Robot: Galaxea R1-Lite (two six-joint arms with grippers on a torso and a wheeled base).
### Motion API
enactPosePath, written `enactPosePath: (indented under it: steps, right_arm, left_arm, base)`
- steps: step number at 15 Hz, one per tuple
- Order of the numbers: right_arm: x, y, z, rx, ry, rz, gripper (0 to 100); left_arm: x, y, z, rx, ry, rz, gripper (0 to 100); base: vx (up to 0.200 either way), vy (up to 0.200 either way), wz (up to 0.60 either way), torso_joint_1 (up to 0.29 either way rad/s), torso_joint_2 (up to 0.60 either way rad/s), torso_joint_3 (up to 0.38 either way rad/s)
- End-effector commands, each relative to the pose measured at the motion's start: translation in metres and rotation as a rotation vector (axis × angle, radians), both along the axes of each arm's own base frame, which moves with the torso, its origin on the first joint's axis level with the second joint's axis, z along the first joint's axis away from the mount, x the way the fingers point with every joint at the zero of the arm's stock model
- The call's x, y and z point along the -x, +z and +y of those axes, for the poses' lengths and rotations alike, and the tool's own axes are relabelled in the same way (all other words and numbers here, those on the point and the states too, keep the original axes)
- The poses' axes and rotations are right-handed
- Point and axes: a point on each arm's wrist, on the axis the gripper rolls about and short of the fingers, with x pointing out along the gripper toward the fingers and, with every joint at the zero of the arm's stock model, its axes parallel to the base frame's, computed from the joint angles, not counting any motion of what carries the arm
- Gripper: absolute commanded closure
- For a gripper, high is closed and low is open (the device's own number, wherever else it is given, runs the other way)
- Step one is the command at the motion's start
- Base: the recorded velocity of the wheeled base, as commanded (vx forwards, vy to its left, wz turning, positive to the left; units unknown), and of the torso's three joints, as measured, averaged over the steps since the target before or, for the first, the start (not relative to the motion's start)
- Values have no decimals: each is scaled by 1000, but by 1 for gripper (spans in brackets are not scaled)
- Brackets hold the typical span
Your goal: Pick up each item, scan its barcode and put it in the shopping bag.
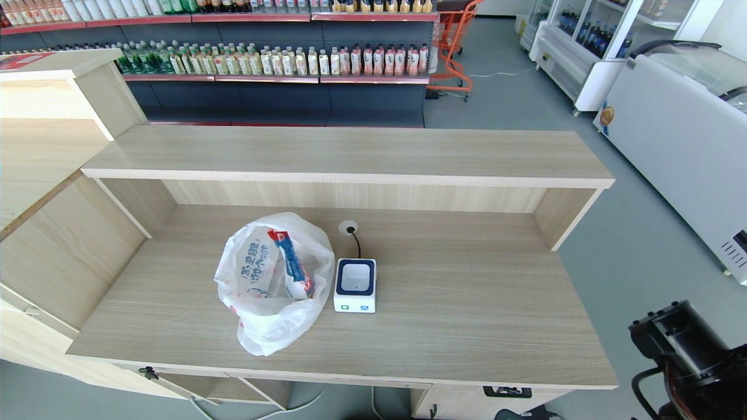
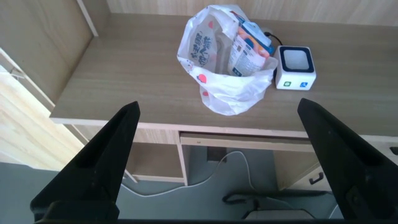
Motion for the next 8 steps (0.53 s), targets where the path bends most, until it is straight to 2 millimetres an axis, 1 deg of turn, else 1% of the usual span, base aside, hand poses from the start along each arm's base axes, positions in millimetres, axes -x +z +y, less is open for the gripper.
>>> enactPosePath:
  steps: [1, 4, 8]
  right_arm:
    - [3, 4, -1, -39, 33, -90, 100]
    - [4, 7, -1, -79, 50, -87, 100]
    - [-2, 3, -2, -68, 26, -62, 100]
  left_arm:
    - [0, 0, 0, 0, 0, -1, 0]
    - [0, 0, 0, 0, 0, -1, 0]
    - [0, 0, 0, 0, 0, -1, 0]
  base:
    - [0, 0, 0, 0, 0, 0]
    - [0, 0, 0, 0, 0, 0]
    - [0, 0, 0, 0, 0, 0]
